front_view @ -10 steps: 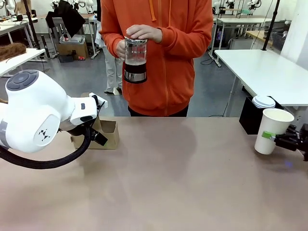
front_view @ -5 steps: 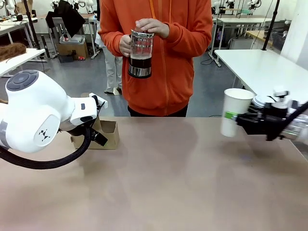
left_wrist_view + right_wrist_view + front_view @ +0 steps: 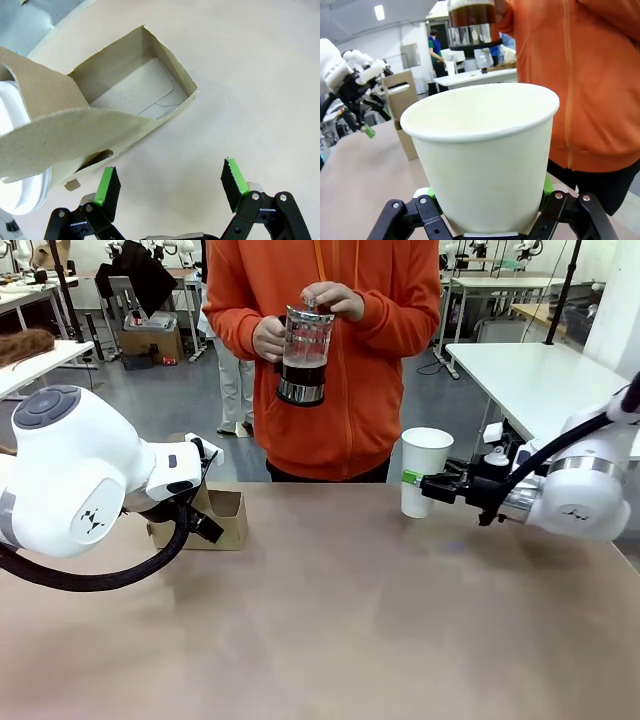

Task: Pour a drink into a cup and package it in a carrier.
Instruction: Pick up the 600 ml Paper Cup and place it in the middle top area of the table.

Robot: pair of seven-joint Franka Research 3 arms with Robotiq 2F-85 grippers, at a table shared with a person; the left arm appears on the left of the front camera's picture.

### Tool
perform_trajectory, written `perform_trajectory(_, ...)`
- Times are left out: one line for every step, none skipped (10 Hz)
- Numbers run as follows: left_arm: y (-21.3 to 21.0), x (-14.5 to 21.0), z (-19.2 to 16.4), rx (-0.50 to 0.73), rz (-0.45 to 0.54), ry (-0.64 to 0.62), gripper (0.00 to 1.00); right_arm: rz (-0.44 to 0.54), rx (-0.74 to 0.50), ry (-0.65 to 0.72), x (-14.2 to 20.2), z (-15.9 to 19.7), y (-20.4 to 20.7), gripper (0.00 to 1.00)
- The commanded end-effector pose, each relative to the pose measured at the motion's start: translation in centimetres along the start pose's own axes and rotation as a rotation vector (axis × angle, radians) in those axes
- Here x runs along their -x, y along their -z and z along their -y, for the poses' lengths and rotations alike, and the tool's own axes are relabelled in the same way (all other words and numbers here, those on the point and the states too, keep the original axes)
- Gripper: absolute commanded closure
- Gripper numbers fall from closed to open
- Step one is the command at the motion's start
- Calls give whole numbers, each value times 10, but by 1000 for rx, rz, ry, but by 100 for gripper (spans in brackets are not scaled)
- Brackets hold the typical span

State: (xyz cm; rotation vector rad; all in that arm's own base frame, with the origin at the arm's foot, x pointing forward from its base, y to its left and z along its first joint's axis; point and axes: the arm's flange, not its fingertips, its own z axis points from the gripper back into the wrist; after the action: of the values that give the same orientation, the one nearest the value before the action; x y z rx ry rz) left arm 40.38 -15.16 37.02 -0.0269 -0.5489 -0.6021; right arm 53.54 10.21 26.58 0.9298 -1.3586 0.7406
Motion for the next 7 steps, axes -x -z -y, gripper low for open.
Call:
perform_trajectory(0,0,0,1,1,-1,0,16,37,-54,8,10,14,20)
perform_trajectory(0,0,0,1,1,-1,0,11,48,-57,10,15,15,20)
perform_trajectory(0,0,0,1,1,-1,0,12,52,-40,12,21,15,20)
perform_trajectory(0,0,0,1,1,-1,0,-24,22,-51,8,22,13,20)
perform_trajectory(0,0,0,1,1,-1,0,6,14,-28,13,17,10,20)
perform_trajectory(0,0,0,1,1,-1,0,6,14,-28,13,17,10,20)
perform_trajectory(0,0,0,1,1,-1,0,6,14,-28,13,17,10,20)
